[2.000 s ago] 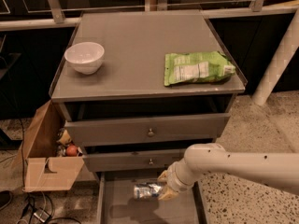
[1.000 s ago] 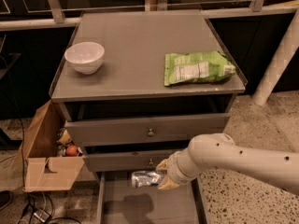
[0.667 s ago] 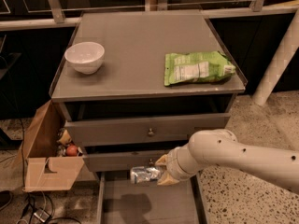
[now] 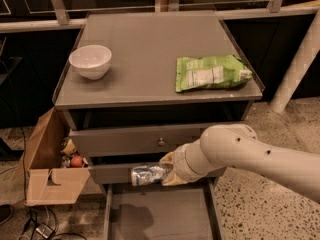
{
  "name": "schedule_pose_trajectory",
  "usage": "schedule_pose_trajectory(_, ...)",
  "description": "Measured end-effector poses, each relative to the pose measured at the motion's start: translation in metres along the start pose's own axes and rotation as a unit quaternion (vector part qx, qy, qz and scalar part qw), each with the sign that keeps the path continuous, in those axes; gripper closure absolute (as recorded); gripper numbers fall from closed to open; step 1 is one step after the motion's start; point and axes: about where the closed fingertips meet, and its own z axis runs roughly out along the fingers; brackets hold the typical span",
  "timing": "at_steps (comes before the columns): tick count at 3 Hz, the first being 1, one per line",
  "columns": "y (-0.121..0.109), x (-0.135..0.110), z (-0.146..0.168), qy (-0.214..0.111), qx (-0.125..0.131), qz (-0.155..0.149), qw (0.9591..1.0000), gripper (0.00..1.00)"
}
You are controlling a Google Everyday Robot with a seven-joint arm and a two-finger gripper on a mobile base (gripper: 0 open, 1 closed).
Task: Pick redbull can from bottom drawer and place on counter
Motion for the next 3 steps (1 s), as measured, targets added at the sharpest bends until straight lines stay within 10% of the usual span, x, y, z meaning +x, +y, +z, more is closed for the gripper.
schedule_pose_trajectory(3, -0.028, -0.025, -0.023, -0.018, 0.018, -0.017, 0.9995, 1.0)
